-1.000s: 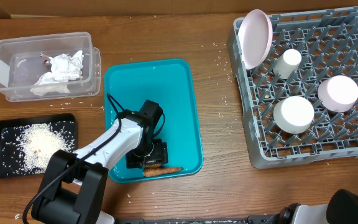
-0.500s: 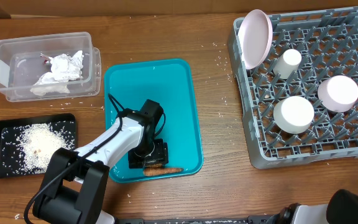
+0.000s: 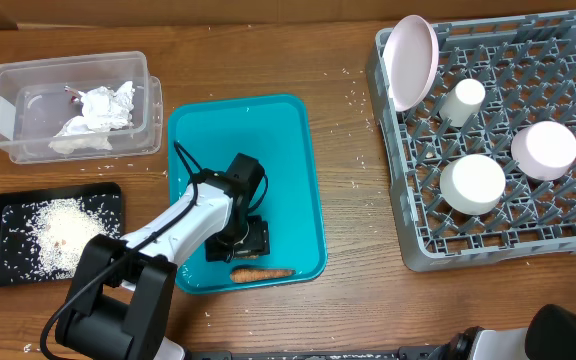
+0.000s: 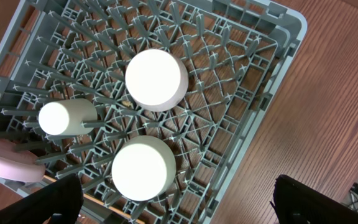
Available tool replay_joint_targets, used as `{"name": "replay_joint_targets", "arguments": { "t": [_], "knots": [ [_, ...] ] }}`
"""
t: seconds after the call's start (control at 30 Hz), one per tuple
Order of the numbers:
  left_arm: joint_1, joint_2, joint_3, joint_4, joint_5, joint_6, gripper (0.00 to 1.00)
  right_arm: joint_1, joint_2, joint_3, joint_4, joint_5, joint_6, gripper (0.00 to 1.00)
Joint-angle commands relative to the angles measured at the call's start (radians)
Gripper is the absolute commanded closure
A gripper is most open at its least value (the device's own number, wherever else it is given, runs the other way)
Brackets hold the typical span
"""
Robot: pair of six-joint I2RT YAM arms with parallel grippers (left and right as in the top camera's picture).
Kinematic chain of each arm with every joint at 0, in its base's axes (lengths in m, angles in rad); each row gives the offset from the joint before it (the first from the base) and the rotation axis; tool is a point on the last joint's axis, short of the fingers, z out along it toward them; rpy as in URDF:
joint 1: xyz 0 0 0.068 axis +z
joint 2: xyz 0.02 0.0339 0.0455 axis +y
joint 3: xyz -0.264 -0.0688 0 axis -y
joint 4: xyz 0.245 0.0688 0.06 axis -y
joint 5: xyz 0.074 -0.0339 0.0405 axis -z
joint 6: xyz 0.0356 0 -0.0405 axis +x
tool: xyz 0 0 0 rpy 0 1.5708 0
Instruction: Sort waste into correct bins and load items into the dishwasher
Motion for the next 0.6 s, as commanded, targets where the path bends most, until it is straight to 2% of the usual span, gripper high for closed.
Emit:
{"name": "replay_joint_targets", "arguments": {
  "t": [0.0,0.57],
  "knots": [
    [0.01,0.008,0.057,0.0,-0.019,0.003,0.31,-0.002,-0.001,0.017,0.002,0.01,0.008,0.0],
    [0.017,0.01,0.066,0.022,-0.065,-0.006,0.27,-0.002,-0.001,0.017,0.002,0.01,0.008,0.0]
  ]
}}
